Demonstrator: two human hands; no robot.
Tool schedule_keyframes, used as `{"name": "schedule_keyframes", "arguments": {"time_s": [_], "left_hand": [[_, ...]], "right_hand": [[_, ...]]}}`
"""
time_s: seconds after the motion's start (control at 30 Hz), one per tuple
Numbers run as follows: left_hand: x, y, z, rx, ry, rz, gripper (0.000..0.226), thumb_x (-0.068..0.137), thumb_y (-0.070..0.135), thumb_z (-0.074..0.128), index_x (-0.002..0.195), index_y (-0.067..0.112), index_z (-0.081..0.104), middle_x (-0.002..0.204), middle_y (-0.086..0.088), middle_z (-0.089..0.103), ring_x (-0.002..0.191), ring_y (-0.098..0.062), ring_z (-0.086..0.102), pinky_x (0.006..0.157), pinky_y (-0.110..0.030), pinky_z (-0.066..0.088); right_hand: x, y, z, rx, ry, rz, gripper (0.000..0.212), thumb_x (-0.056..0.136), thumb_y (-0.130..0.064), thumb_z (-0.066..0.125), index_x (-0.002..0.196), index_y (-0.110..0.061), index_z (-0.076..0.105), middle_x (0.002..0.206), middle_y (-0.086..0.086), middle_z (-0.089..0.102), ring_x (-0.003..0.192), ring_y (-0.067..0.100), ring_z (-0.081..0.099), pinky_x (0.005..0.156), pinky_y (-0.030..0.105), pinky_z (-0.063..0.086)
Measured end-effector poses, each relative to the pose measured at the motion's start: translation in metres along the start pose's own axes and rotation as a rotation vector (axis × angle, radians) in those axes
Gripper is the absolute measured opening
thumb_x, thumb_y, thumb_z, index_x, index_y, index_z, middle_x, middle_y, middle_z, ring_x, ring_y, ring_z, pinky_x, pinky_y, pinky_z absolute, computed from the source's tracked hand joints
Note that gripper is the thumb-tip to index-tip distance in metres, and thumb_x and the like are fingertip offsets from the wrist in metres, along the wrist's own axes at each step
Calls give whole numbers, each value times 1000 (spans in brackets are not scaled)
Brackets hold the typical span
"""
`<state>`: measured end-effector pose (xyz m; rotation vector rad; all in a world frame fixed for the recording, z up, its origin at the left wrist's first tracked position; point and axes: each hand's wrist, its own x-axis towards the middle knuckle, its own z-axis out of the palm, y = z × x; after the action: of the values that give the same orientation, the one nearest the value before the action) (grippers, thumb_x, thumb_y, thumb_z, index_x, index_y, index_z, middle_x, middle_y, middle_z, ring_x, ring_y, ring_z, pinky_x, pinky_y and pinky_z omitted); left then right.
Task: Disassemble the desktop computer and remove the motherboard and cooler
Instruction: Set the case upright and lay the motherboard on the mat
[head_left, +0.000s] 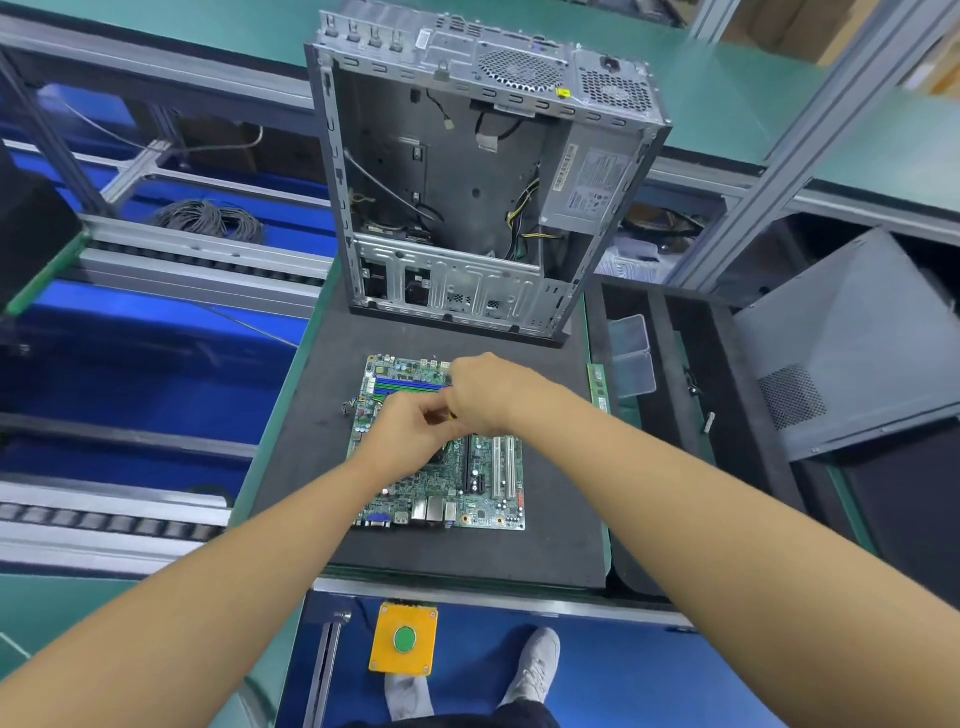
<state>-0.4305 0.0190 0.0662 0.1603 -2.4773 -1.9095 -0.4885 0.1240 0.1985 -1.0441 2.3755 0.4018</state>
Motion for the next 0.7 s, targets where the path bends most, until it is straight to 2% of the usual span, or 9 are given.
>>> {"name": "schedule_keyframes", "arguments": {"time_s": [0.07,0.17,0.23,0.3,0.4,0.43,0.5,0.6,0.7], "left_hand": [[4,1,-8,18,-103,-24,14,84,34,77,90,47,75,87,-19,71,72,-15,52,70,-33,42],[8,12,-20,-4,-341,-2,19,92,25,68,98,42,75,99,3,76,95,-11,69,85,-21,50],[11,14,-21,39,-409,10,17,95,19,66,101,33,74,105,3,75,103,-15,69,93,-24,49],[10,12,-17,100,-341,-5,5,91,26,71,95,27,74,98,-7,75,94,-26,69,91,-37,50],[1,2,-5,107,-105,-6,8,84,34,73,84,26,75,70,-6,69,60,-14,49,61,-30,39],[-2,-1,-1,107,-57,8,3,85,32,73,82,32,74,63,-4,63,57,-10,42,57,-27,35],[-6,-4,6,119,35,31,16,86,27,73,77,40,71,57,2,58,54,-6,39,54,-25,34],[-7,-4,9,123,170,39,13,80,38,67,72,28,70,64,-6,66,54,-6,41,53,-26,36],[-9,-5,9,102,174,47,15,82,33,72,69,39,68,64,0,68,53,-3,44,51,-25,38]], "right_hand": [[-1,10,-4,43,-10,-33,13,100,-20,53,109,-11,51,100,7,56,83,25,52,55,33,37],[-7,26,-9,34,-52,-134,9,104,-29,45,106,-20,44,97,2,57,82,23,53,61,35,38],[-10,30,-11,22,-89,-214,9,105,-27,42,110,-22,47,90,-6,58,79,16,54,61,33,38],[-11,30,-14,-4,-113,-245,14,103,-21,44,116,-25,48,88,-9,54,79,14,54,64,34,42],[-11,26,-10,-18,-83,-194,9,102,-24,46,110,-21,42,88,-2,51,83,26,55,64,38,42],[-11,24,-7,37,-48,-134,14,102,-30,46,109,-19,41,90,2,54,80,27,57,61,36,40],[-13,20,-1,141,27,-34,30,102,-42,43,110,-12,45,92,7,57,66,25,57,55,32,38],[-10,7,4,60,60,-28,18,105,-26,41,112,-12,50,93,11,50,77,29,56,52,30,34],[-7,-1,-4,-23,6,-22,8,102,-17,45,101,-10,49,77,8,39,67,24,49,47,29,31]]}}
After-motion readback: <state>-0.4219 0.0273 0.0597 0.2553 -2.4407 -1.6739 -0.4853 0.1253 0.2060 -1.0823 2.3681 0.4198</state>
